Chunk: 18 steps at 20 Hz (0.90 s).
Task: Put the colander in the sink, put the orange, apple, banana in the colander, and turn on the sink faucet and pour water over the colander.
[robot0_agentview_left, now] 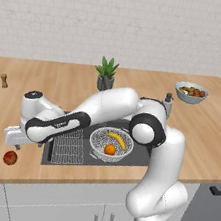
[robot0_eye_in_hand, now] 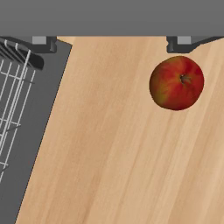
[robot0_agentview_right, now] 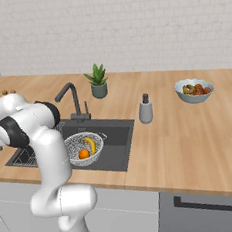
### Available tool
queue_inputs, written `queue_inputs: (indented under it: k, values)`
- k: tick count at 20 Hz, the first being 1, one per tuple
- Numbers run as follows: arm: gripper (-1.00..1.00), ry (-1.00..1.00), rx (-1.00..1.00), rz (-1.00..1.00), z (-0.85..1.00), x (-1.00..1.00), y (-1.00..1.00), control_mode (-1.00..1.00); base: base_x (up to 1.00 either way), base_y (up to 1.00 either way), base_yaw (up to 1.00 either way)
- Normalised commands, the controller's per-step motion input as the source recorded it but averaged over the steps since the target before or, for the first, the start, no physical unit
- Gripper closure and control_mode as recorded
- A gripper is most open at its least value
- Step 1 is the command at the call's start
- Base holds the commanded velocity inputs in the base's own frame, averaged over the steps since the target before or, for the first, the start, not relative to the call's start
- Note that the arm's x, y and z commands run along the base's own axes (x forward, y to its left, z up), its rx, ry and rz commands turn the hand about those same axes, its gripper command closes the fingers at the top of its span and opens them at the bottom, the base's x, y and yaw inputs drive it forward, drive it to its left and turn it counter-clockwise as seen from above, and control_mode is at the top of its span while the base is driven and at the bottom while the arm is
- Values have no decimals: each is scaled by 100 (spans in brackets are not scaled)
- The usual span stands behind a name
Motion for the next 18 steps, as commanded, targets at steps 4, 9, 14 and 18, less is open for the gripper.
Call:
queue_inputs:
  k: [4, 9, 14, 18]
  values:
    - [-100, -1, 0, 0, -1, -24, 8, -100, 0, 0, 0]
    - [-100, -1, 0, 0, 0, -17, 1, -100, 0, 0, 0]
    - [-100, -2, 0, 0, -5, -17, 32, -100, 0, 0, 0]
    - [-100, -1, 0, 0, -1, -2, 24, -100, 0, 0, 0]
